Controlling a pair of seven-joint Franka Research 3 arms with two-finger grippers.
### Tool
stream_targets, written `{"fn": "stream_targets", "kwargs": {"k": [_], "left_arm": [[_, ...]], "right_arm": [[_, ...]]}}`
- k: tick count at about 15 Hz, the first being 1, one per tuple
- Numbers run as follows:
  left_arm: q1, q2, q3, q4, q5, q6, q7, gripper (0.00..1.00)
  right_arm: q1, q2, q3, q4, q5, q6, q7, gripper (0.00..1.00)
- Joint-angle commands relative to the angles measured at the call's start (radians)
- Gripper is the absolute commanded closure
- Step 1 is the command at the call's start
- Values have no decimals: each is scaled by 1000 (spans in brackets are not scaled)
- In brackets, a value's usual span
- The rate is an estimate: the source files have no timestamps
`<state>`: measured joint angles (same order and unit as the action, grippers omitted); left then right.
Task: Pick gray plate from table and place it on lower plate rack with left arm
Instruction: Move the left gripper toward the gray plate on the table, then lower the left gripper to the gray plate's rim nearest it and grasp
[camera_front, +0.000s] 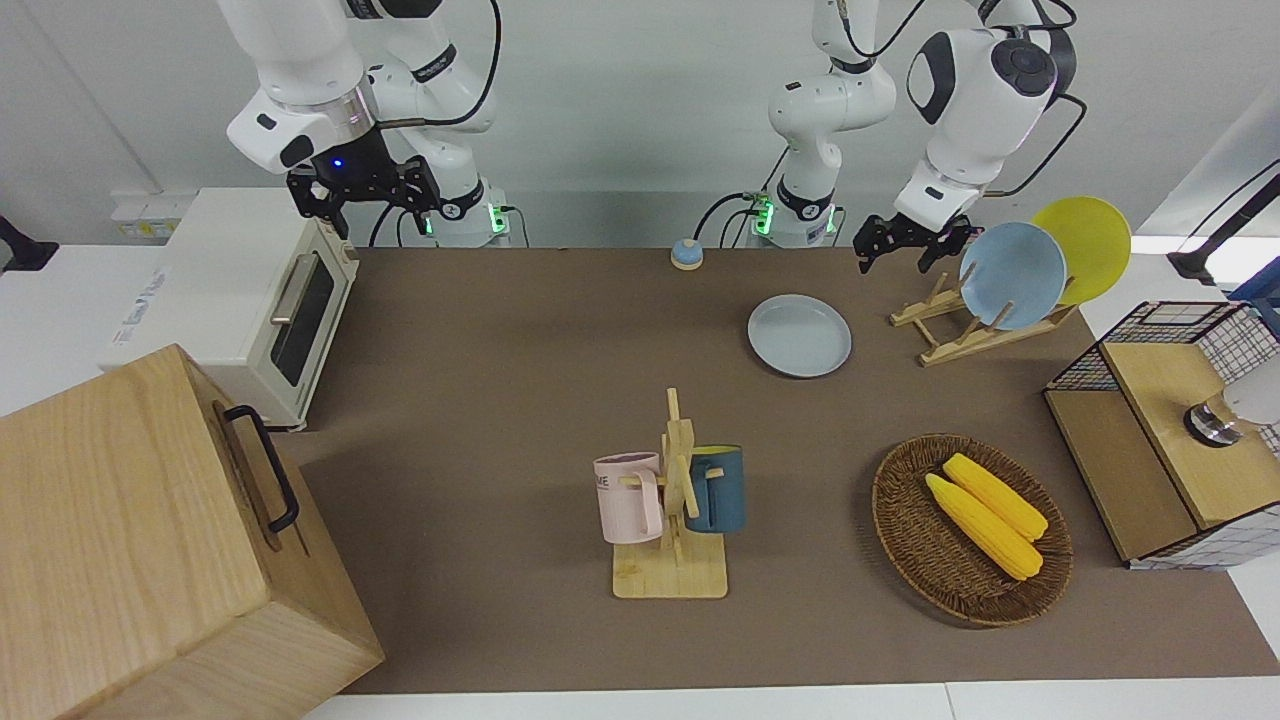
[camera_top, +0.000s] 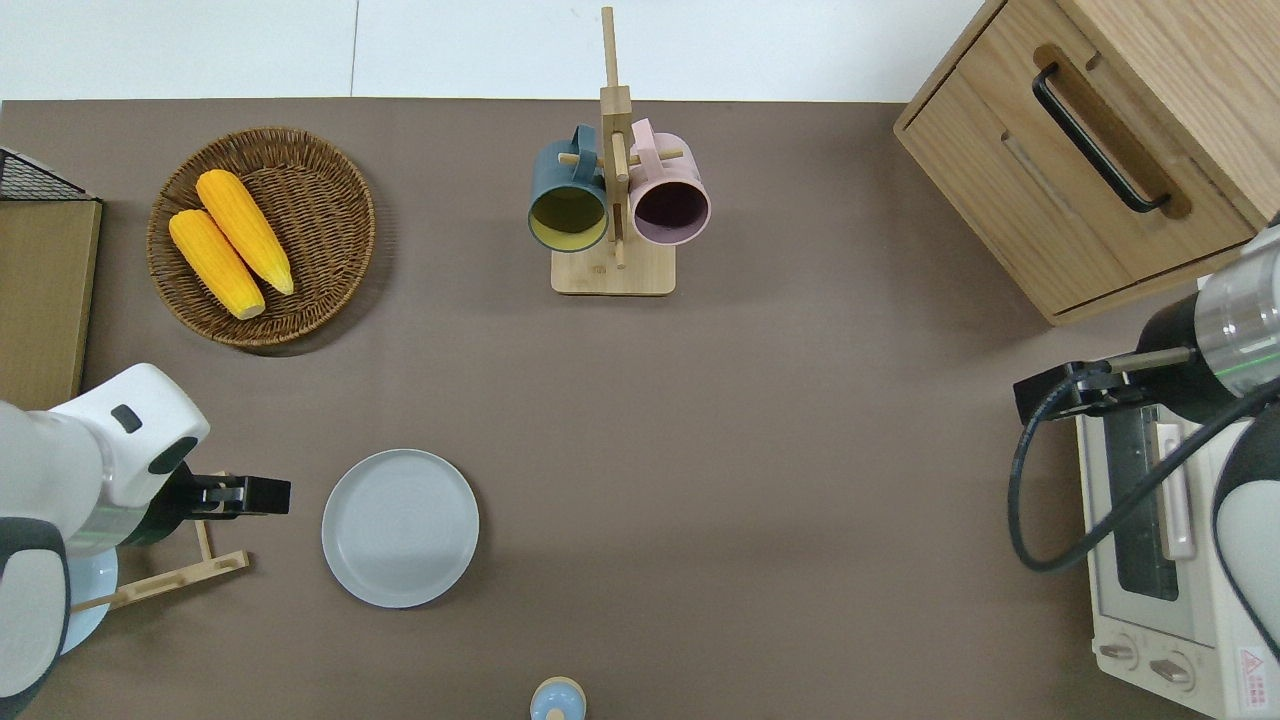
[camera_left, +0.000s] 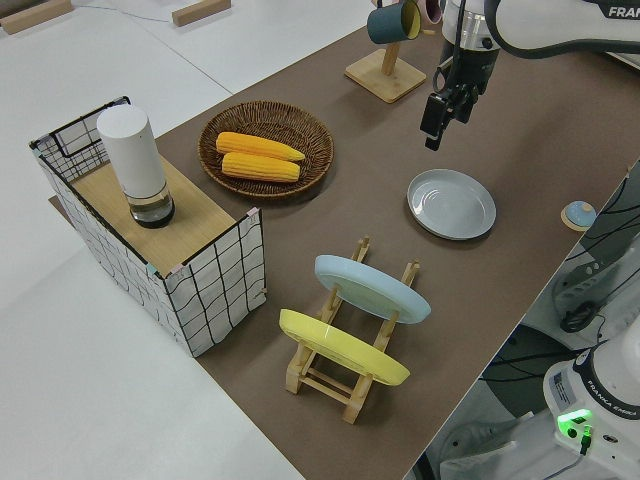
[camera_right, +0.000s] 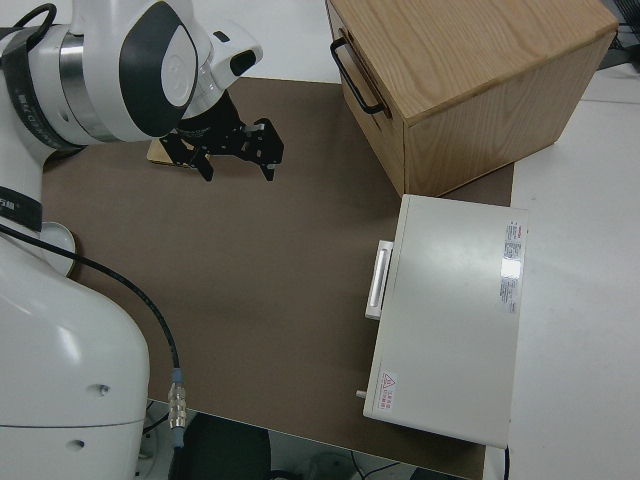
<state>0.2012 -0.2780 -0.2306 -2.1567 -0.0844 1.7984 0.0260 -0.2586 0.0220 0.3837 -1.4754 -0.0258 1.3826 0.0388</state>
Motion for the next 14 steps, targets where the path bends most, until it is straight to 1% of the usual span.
{"fn": "stream_targets", "kwargs": {"k": [1, 3, 9, 14], "left_arm": [[7, -59, 10, -139, -31, 114, 61, 7], [7, -73, 11, -195, -38, 174, 63, 7], [6, -76, 11, -340, -57, 349, 78, 7], [0, -70, 10, -420, -61, 456, 78, 7]], "right_arm": [[-24, -2, 21, 7, -6, -11, 12, 17], [-24, -2, 21, 7, -6, -13, 12, 17], [-24, -2, 21, 6, -6, -11, 12, 17], [-24, -2, 21, 7, -6, -11, 12, 17]]}}
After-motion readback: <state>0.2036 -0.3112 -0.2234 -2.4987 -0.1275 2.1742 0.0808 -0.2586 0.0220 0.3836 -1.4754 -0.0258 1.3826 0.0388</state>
